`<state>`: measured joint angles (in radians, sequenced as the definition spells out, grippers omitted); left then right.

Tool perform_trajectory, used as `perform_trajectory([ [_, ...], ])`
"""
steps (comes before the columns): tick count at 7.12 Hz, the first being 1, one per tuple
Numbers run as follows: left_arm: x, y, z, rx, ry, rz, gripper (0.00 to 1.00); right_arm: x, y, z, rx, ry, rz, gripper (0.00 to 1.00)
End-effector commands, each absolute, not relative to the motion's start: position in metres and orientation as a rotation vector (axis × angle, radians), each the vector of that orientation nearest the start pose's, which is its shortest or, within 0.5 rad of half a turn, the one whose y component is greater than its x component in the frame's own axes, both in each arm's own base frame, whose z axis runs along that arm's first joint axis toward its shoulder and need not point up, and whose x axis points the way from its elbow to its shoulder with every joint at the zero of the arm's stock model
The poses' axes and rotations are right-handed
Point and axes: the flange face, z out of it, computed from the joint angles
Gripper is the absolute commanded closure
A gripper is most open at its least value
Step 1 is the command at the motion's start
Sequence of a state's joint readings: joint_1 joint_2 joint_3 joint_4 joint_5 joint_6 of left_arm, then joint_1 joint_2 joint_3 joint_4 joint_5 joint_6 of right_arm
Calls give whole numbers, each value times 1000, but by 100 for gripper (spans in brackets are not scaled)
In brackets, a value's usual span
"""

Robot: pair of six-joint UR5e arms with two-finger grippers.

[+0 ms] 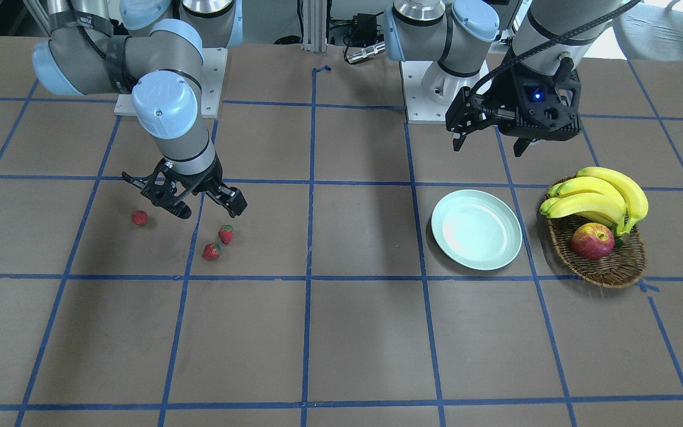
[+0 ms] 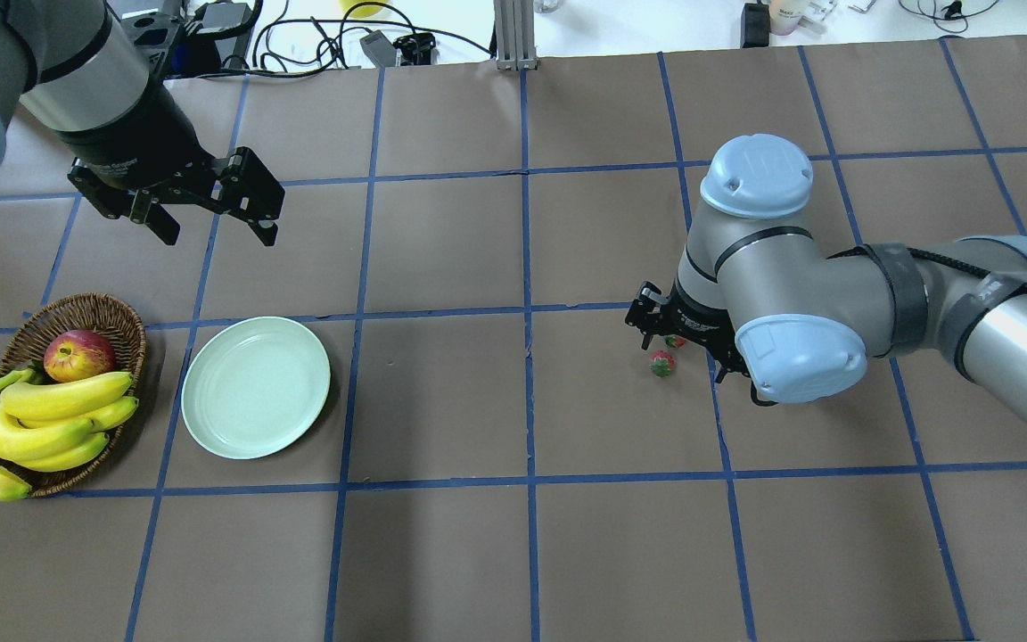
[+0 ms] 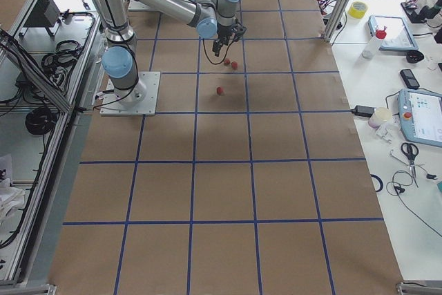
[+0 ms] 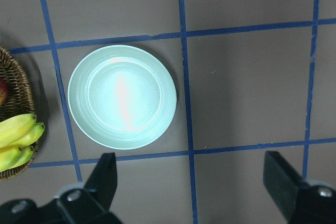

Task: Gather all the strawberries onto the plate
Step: 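Lower the right gripper onto the paired strawberries and grasp one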

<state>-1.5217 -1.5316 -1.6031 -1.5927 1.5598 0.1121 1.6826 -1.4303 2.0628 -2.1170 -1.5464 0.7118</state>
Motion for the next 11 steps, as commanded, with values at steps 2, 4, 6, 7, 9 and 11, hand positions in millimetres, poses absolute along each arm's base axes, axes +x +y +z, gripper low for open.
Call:
perform_trajectory([
  [2, -111, -480, 488, 104, 3156, 22, 0, 192, -468, 200, 1082, 2943, 76, 3],
  [4, -110, -480, 488, 101, 3155, 22, 0, 192, -473, 186, 1082, 2945, 59, 4],
  [6, -108, -484, 488, 97, 3150, 6, 0, 193, -473, 178, 1083, 2938, 95, 6],
  [7, -108, -485, 490, 99, 3147, -13, 0, 193, -472, 178, 1081, 2939, 101, 14],
  [9, -106, -486, 490, 92, 3144, -13, 0, 193, -471, 176, 1078, 2944, 114, 72],
  [11, -107, -487, 486, 87, 3146, -1, 0, 193, -471, 180, 1068, 2945, 105, 94],
])
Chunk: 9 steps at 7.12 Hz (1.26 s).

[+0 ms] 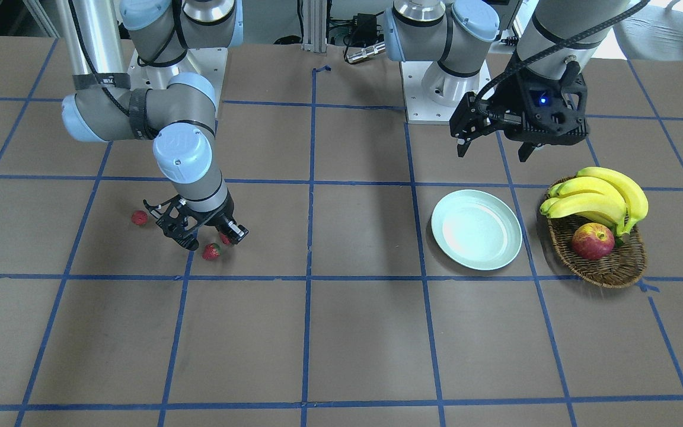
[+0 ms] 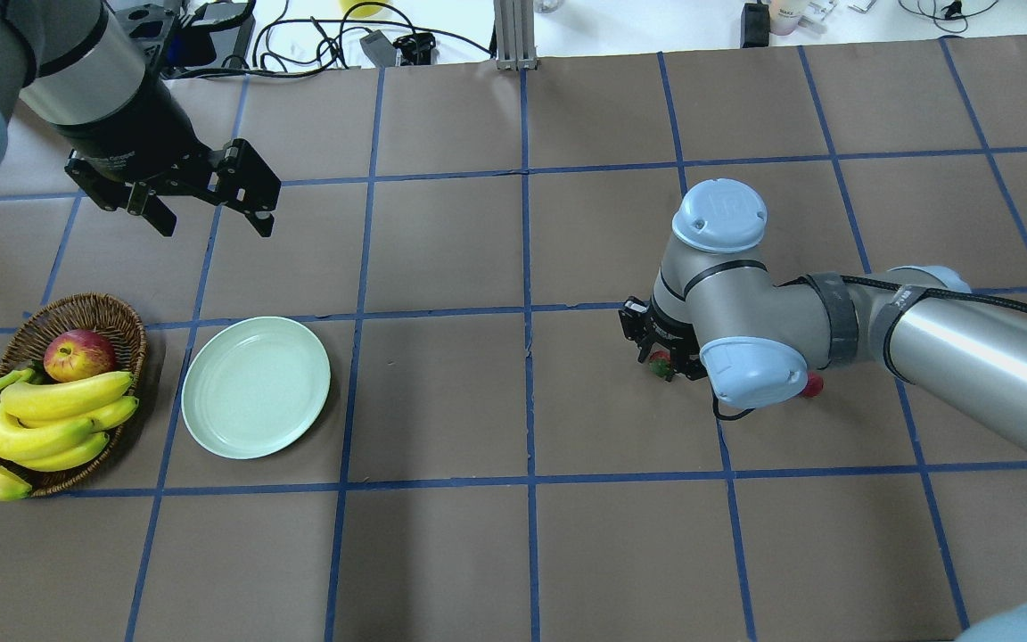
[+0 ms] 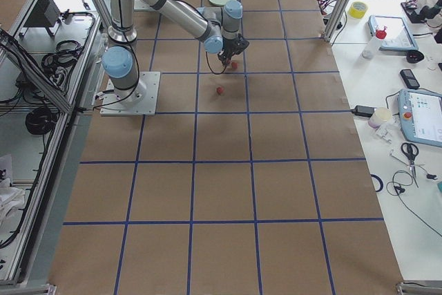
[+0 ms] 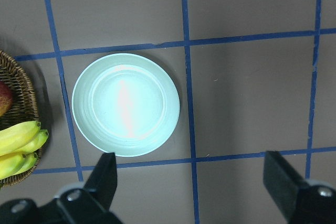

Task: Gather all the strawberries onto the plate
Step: 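Carry the strawberry toward the plate and release it beside the plate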

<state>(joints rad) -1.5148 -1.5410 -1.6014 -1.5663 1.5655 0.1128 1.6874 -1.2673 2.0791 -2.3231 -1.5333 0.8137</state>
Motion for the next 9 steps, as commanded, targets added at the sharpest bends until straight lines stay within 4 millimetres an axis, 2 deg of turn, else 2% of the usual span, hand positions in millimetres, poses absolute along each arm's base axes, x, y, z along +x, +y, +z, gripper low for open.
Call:
perform_trajectory([
  [1, -108, -487, 486, 89, 3146, -1, 0, 193, -471, 181, 1068, 2944, 103, 95],
  [2, -107, -487, 486, 89, 3146, -1, 0, 196, -474, 188, 1061, 2939, 85, 94],
  [3, -108, -486, 487, 92, 3148, -3, 0, 222, -468, 193, 975, 2891, 109, 93],
  [4, -108, -487, 485, 92, 3148, 1, 0, 269, -460, 206, 844, 2812, 147, 94],
  [5, -108, -487, 485, 97, 3148, 1, 0, 301, -461, 219, 756, 2821, 114, 95],
  [6, -108, -487, 486, 99, 3148, -1, 0, 339, -454, 221, 708, 2832, 112, 95],
  [7, -108, -486, 486, 97, 3148, -3, 0, 380, -448, 213, 763, 2827, 130, 95],
  [8, -108, -486, 486, 97, 3148, -3, 0, 418, -456, 210, 838, 2788, 143, 94],
  [9, -108, -487, 485, 97, 3148, -1, 0, 458, -456, 194, 789, 2818, 139, 93],
])
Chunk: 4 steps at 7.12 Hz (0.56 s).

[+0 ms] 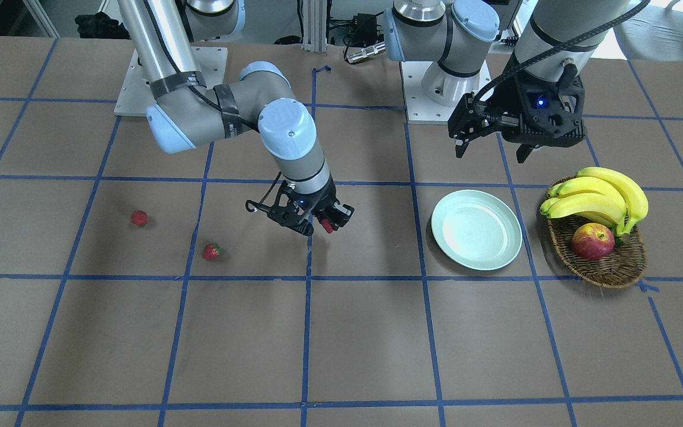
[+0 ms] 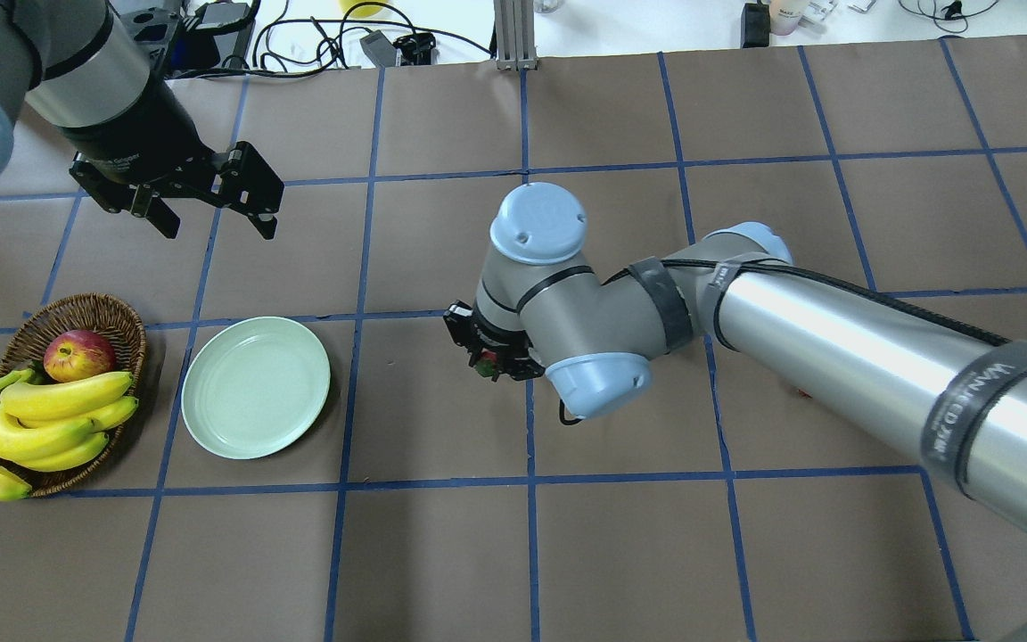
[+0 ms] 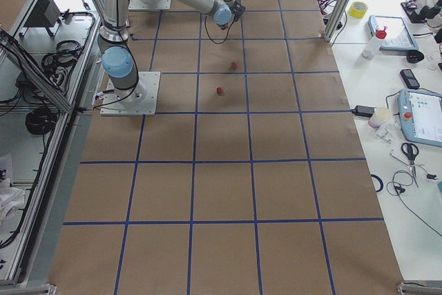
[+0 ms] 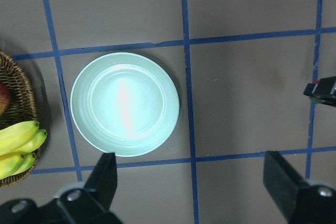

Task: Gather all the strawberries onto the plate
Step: 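Carry the strawberry toward the plate and release it beside the plate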

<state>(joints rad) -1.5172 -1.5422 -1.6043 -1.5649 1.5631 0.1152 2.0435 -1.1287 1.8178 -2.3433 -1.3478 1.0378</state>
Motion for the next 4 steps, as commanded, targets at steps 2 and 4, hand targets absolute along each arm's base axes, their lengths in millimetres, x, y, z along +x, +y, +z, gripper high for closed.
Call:
perform_trajectory([
  [2, -108, -486, 483, 92, 3150, 6, 0, 470, -460, 193, 788, 2815, 133, 79],
  [4, -108, -484, 477, 92, 3151, 23, 0, 469, -457, 193, 798, 2822, 154, 25],
])
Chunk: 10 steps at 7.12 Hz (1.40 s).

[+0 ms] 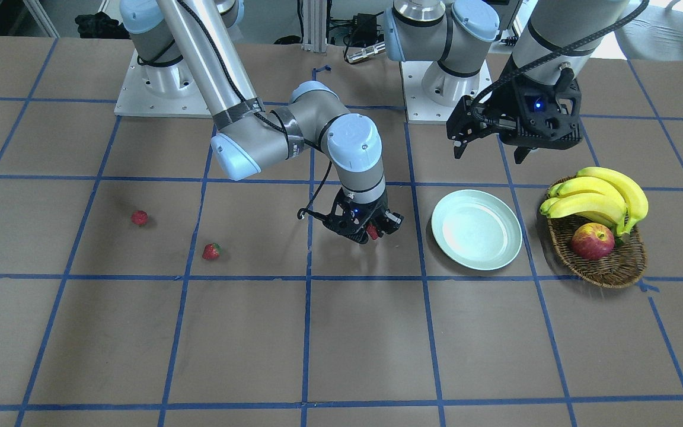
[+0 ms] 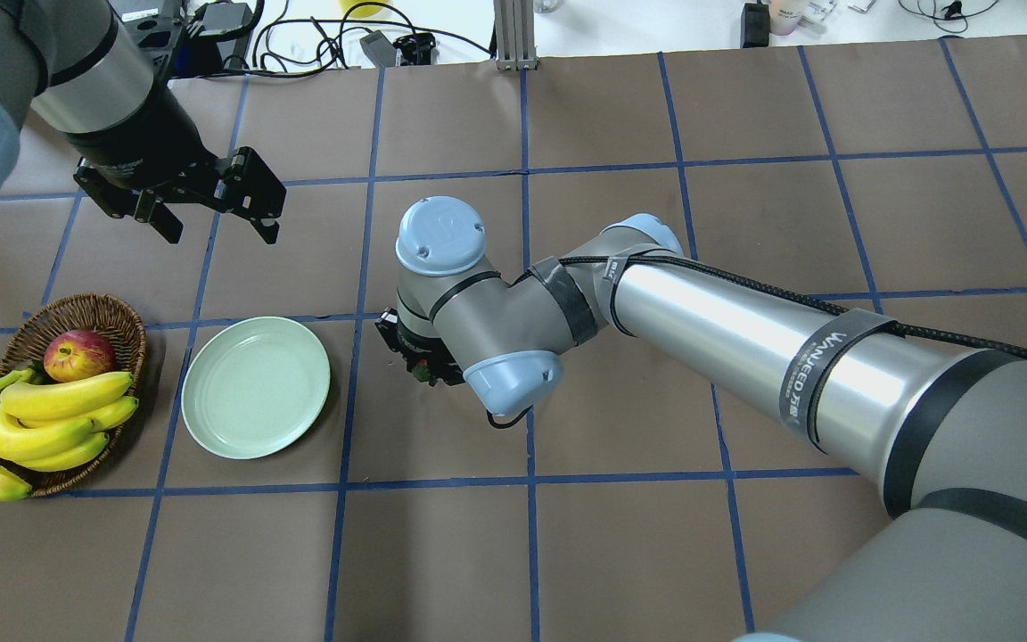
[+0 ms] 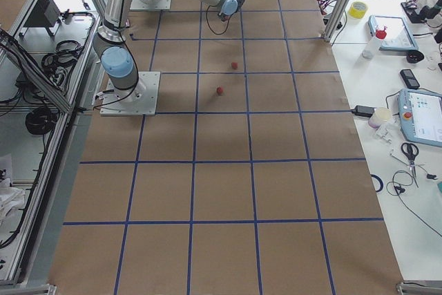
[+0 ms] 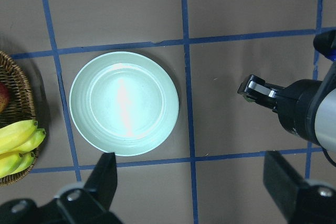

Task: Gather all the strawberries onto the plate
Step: 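Carry the strawberry toward the plate and release it beside the plate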

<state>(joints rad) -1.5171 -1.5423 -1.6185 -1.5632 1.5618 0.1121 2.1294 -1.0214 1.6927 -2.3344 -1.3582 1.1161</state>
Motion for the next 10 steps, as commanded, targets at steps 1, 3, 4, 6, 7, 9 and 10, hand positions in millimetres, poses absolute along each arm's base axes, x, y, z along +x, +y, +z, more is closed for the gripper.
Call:
perform_trajectory([
  [1, -108, -485, 477, 92, 3150, 18, 0, 468, -456, 195, 804, 2829, 161, 25],
  [3, -108, -484, 477, 89, 3150, 18, 0, 452, -455, 209, 798, 2927, 104, 25],
  [4, -108, -484, 478, 82, 3151, 16, 0, 426, -468, 229, 743, 3040, -50, 25],
  [6, -109, -484, 477, 77, 3151, 21, 0, 349, -504, 256, 733, 3097, -12, 0],
  [7, -109, -484, 477, 80, 3151, 18, 0, 317, -521, 266, 678, 3132, -45, 0],
  [9, -109, -484, 477, 77, 3151, 21, 0, 257, -531, 249, 669, 3180, -43, 0],
  [10, -109, -484, 477, 77, 3151, 21, 0, 233, -527, 228, 677, 3180, -98, 0],
])
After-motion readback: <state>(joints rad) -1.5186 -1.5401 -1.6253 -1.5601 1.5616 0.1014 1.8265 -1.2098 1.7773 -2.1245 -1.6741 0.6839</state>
